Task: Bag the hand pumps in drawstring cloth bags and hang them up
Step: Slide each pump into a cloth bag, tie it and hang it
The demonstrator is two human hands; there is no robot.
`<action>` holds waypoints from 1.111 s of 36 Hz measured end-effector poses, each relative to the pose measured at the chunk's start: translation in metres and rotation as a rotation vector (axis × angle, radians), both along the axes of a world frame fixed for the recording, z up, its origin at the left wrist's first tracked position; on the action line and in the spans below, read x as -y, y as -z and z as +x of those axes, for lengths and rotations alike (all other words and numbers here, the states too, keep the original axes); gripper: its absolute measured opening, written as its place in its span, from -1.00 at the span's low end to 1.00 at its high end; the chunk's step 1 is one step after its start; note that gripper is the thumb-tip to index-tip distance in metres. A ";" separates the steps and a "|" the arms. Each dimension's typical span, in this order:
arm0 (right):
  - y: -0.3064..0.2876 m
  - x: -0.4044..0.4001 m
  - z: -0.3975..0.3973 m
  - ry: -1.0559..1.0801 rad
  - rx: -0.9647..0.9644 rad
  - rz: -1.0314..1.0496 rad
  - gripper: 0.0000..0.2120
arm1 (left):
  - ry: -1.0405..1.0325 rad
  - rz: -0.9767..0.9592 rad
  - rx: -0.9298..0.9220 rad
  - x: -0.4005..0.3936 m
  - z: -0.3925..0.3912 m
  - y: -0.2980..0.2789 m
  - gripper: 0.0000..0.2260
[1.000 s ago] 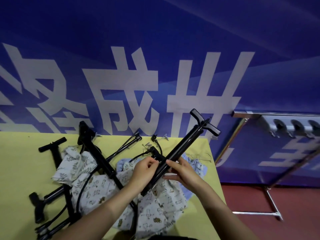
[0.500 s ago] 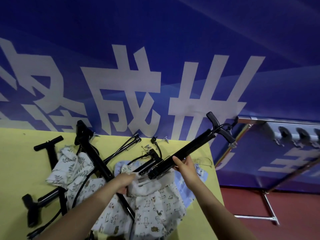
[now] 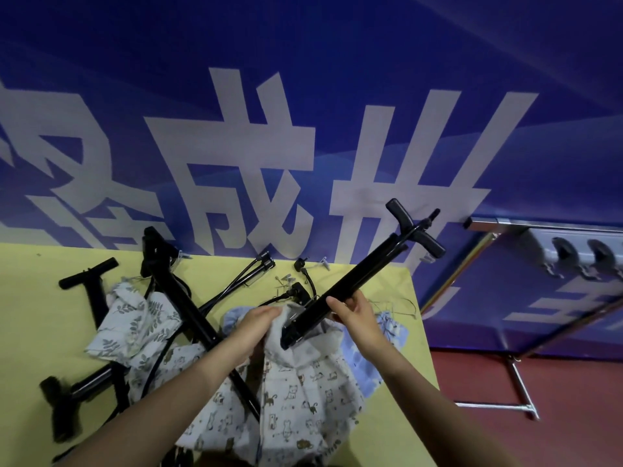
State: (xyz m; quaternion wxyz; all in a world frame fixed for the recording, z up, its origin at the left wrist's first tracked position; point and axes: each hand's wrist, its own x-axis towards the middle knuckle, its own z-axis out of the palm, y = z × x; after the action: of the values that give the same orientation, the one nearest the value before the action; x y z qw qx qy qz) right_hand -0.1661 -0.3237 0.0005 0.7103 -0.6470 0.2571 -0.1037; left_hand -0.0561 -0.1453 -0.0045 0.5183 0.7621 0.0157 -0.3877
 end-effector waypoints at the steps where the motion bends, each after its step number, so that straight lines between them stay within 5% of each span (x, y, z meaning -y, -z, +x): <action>1: -0.002 -0.002 0.000 0.009 0.016 0.000 -0.74 | -0.005 -0.042 -0.024 0.002 -0.003 -0.005 -0.70; 8: -0.006 -0.007 -0.012 -0.052 0.041 -0.106 -0.72 | -0.007 -0.282 -0.264 0.022 -0.019 -0.031 -0.73; 16: -0.024 -0.015 -0.040 -0.202 0.086 -0.103 -0.71 | -0.165 -0.296 -0.281 0.018 -0.012 -0.040 -0.66; 25: -0.050 -0.033 -0.038 -0.357 0.072 -0.228 -0.52 | -0.260 -0.586 -0.259 0.029 -0.025 -0.084 -0.83; 27: -0.051 -0.043 -0.042 -0.417 0.074 -0.269 -0.50 | -0.308 -0.535 -0.154 0.022 -0.010 -0.086 -0.69; 28: -0.051 -0.047 -0.044 -0.437 0.082 -0.283 -0.51 | -0.469 -0.790 -0.408 0.019 -0.009 -0.081 -0.57; 29: -0.052 -0.052 -0.046 -0.446 0.089 -0.289 -0.51 | -0.283 -0.954 -0.264 0.017 -0.012 -0.078 -0.50; 31: -0.052 -0.059 -0.051 -0.442 0.110 -0.298 -0.50 | -0.252 -0.539 0.223 0.016 -0.019 -0.087 -0.43; 33: -0.052 -0.065 -0.056 -0.413 0.116 -0.309 -0.54 | -0.308 -0.538 -0.011 0.009 -0.027 -0.105 -0.68; 34: -0.052 -0.067 -0.058 -0.396 0.120 -0.316 -0.56 | -0.334 -0.549 0.037 0.009 -0.033 -0.107 -0.72; 40: -0.052 -0.090 -0.068 -0.420 0.133 -0.421 -0.55 | -0.280 -0.454 0.136 -0.008 -0.040 -0.093 -0.58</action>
State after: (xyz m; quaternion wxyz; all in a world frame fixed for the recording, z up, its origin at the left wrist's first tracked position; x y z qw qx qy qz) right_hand -0.2338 -0.2339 0.0530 0.5819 -0.8107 0.0436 -0.0479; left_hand -0.0961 -0.1374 0.0885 0.7244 0.6410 -0.0012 -0.2537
